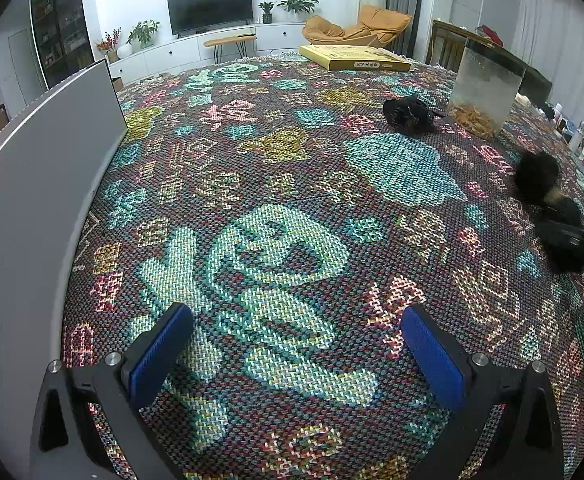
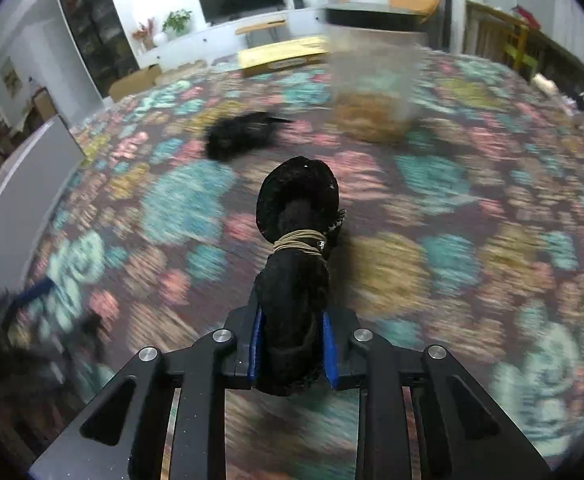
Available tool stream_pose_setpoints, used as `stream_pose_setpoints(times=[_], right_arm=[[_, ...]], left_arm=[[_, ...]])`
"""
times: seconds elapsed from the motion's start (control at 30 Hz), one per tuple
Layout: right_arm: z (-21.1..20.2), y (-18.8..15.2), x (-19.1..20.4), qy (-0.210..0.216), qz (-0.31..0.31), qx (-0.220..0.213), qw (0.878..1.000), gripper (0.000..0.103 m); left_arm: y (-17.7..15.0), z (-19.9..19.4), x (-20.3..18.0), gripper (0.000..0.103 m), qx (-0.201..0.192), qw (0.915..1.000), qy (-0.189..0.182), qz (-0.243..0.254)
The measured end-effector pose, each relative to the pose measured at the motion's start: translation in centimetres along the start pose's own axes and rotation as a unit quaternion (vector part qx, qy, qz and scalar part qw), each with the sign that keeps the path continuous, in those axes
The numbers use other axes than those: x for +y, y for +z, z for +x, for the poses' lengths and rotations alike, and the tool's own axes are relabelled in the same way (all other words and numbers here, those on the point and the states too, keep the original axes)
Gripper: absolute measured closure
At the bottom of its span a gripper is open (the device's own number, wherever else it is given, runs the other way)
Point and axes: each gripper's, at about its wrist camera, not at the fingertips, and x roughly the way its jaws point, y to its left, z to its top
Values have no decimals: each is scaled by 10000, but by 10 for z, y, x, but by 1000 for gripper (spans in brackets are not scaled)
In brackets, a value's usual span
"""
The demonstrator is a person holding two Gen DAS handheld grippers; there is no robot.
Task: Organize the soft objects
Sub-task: 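Grasp the black tied fabric bundle with the right gripper and place it near the clear box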
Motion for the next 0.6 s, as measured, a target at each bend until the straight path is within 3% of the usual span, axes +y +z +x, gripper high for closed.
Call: stream_pose_setpoints(times=[0.07,0.17,0.33,0.47,0.5,0.57,0.6], right_arm=[[1,0,-38,-232,18,101,9997,77],[10,19,-75,-60,116,113,9999,76],[43,86,-116,-202,434,28,9989,76],[64,146,-117,-485,-85,-294,9984,76],[68,153,-119,-428,-64,-310,9986,73],[82,168,-124,-437,-2,-217,9988,52],[88,171,-126,-562,37,-183,9982,30]], left_arm=[[0,0,1,0,2,10000,13,8],[0,0,0,0,0,10000,21,1],[1,2,0,0,1,10000,15,-3],[0,-1,-1,0,0,10000,5,-5],[0,-1,-1,0,0,10000,6,-5],[0,0,-2,0,0,10000,7,-5],[0,-1,-1,0,0,10000,5,-6]])
